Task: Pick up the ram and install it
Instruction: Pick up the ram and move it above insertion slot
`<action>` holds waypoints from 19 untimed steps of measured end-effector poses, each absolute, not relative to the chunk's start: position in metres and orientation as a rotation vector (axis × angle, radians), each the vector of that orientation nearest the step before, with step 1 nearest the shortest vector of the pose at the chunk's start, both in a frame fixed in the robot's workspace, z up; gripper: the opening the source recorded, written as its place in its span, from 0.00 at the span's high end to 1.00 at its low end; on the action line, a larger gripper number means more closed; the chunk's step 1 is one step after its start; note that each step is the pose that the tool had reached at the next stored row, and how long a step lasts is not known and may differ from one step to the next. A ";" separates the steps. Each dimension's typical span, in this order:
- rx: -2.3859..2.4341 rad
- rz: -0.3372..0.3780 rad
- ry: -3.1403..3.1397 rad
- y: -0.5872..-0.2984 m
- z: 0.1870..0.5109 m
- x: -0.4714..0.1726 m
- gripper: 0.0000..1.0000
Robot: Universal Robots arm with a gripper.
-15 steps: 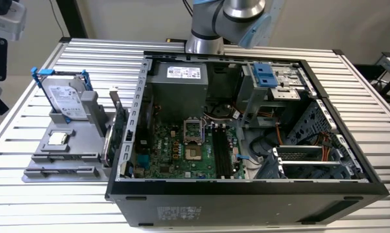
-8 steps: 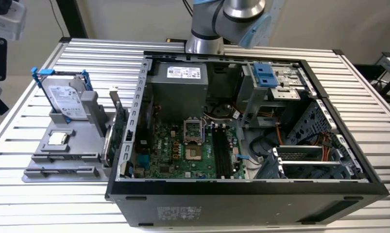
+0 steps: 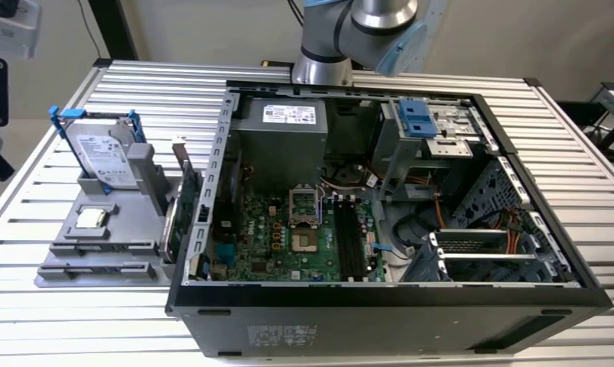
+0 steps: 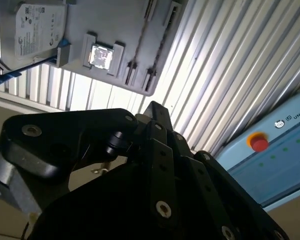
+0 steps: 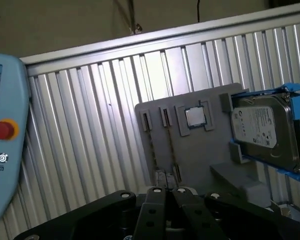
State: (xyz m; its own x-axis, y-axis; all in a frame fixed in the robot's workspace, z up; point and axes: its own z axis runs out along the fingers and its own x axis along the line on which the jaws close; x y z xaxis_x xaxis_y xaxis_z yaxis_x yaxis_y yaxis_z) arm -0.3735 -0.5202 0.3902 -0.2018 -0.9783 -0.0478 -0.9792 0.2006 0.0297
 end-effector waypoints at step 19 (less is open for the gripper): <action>-2.121 0.071 2.274 -0.519 0.390 -0.373 1.00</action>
State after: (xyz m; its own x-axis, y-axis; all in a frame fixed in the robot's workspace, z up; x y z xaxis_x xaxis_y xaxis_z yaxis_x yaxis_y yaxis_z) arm -0.3733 -0.5191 0.3900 -0.0696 -0.9961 -0.0538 -0.9975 0.0691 0.0126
